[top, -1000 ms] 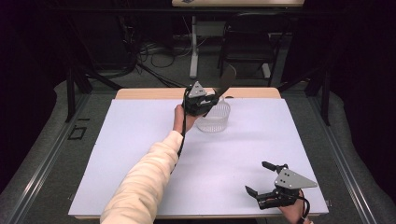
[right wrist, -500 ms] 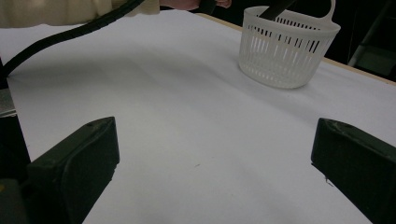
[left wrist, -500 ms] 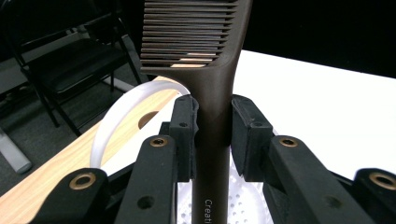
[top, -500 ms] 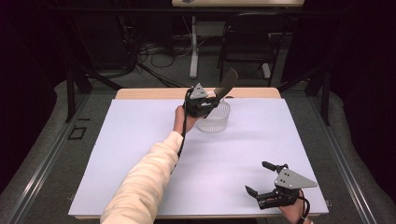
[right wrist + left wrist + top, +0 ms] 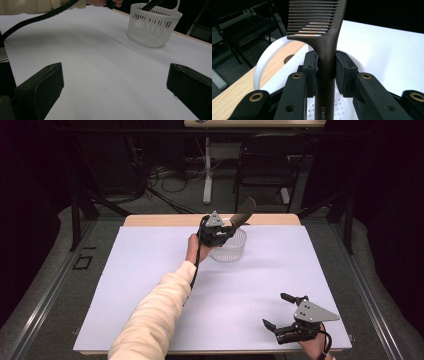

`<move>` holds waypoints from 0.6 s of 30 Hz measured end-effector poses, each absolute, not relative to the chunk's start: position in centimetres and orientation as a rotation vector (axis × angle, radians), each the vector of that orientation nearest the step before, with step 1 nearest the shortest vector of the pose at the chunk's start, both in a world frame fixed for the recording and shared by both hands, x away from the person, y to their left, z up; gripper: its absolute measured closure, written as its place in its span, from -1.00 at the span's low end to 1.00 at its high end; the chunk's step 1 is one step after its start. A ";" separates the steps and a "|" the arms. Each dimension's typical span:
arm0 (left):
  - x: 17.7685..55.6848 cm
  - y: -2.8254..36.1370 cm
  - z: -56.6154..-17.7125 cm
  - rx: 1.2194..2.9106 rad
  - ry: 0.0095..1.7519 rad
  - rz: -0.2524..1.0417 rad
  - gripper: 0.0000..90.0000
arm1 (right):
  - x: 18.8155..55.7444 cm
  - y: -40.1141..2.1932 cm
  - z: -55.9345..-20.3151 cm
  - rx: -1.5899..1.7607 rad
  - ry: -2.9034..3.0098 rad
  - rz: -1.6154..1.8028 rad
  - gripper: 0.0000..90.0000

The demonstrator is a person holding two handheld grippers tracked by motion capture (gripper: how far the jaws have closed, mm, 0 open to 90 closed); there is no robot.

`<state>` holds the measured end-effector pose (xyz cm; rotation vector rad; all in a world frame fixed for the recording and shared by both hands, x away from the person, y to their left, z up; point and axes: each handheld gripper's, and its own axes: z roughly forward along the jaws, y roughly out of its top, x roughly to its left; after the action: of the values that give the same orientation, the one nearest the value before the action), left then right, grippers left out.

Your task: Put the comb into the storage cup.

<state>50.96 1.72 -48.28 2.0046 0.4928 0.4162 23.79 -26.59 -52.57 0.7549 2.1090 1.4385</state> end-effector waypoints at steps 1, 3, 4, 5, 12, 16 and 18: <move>51.0 1.7 -48.3 2.008 0.494 0.413 0.60 | 23.8 -26.6 -52.6 0.758 2.110 1.439 -0.99; 51.0 1.7 -48.3 2.018 0.490 0.413 0.60 | 23.8 -26.6 -52.6 0.756 2.110 1.438 -0.99; 51.0 1.7 -48.4 2.017 0.486 0.410 0.60 | 23.8 -26.6 -52.6 0.757 2.110 1.437 -0.99; 51.0 1.7 -48.4 2.019 0.486 0.407 0.60 | 23.8 -26.6 -52.6 0.757 2.110 1.437 -0.99; 51.1 1.6 -48.5 2.046 0.479 0.411 0.60 | 23.8 -26.6 -52.6 0.757 2.110 1.438 -0.99; 51.2 1.6 -48.6 2.055 0.483 0.408 0.60 | 23.8 -26.6 -52.6 0.757 2.112 1.439 -0.99; 51.2 1.5 -48.6 2.063 0.483 0.409 0.60 | 23.8 -26.6 -52.6 0.757 2.112 1.439 -0.99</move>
<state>51.20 1.51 -48.60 2.0634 0.4825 0.4093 23.82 -26.56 -52.61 0.7575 2.1122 1.4393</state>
